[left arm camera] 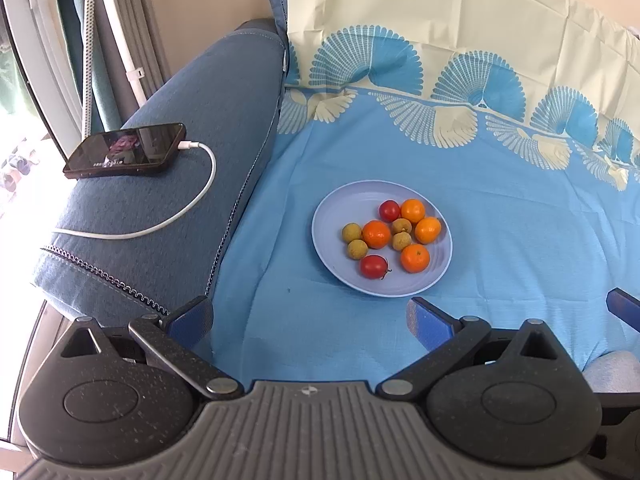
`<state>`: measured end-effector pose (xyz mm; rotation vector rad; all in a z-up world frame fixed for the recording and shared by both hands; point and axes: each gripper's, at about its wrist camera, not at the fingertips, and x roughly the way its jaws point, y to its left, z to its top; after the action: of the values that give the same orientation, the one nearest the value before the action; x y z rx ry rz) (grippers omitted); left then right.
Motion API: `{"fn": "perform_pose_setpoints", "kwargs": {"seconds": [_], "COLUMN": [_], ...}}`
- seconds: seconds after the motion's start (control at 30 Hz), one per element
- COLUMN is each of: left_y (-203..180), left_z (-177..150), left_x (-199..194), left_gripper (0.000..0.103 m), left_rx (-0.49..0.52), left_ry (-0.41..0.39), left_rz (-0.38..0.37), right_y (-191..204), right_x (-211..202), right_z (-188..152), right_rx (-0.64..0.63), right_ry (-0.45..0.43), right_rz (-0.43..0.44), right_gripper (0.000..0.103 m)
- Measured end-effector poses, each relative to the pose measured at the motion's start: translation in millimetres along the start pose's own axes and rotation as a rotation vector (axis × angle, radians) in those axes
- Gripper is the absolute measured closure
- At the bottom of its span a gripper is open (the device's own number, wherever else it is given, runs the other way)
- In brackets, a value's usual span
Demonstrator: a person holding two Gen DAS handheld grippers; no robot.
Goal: Organize fruits
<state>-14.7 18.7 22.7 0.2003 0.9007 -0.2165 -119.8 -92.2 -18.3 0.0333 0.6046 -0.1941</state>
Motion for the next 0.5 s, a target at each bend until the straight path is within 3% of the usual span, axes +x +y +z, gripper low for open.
{"fn": "perform_pose_setpoints", "kwargs": {"seconds": [0.5], "left_y": [-4.4], "left_z": [0.8], "left_x": [1.7], "left_gripper": [0.000], "left_rx": [0.028], "left_ry": [0.002], "left_rz": [0.012], "right_y": [-1.1], "right_x": [3.4], "right_z": [-0.8], "right_rx": [0.001], "right_ry": [0.009], "right_rz": [-0.001], "right_gripper": [0.001]}}
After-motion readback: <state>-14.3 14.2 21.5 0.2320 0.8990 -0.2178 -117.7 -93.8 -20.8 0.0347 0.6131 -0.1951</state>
